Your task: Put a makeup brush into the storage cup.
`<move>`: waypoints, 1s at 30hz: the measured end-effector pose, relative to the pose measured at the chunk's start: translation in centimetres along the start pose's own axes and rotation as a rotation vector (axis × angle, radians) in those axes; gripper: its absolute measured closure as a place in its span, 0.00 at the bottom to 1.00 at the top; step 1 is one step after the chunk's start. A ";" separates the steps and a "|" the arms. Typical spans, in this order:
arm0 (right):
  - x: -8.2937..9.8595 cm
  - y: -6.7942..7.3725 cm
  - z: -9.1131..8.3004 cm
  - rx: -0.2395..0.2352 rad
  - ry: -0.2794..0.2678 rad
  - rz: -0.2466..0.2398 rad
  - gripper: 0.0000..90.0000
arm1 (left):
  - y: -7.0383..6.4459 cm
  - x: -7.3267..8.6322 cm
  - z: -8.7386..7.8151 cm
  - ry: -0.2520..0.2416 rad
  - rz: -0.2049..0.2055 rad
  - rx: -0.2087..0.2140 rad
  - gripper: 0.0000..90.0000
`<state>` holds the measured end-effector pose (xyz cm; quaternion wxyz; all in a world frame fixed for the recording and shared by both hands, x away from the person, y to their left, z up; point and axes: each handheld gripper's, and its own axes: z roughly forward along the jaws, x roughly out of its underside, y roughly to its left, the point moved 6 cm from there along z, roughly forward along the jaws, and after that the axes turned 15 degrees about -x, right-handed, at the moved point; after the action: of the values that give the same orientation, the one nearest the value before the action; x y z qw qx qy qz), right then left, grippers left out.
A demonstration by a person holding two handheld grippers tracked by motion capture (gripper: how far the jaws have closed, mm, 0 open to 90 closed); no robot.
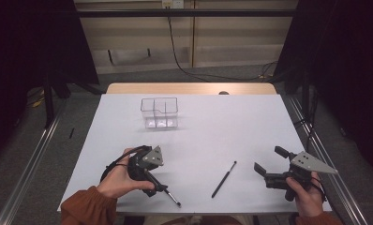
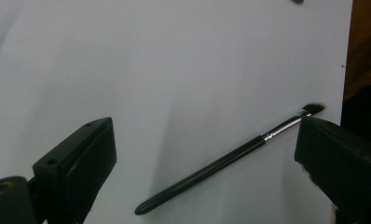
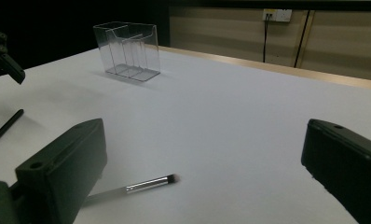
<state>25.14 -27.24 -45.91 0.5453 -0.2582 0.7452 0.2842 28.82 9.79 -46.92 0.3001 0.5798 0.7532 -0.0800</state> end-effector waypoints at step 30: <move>0.1 0.3 0.3 -0.022 0.012 0.001 0.00 | -2.2 0.4 3.2 0.147 0.153 0.111 0.19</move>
<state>25.12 -26.86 -46.08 0.5377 -0.2654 0.7455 0.2910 27.89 7.91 -50.21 0.2168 0.6557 0.7211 -0.0555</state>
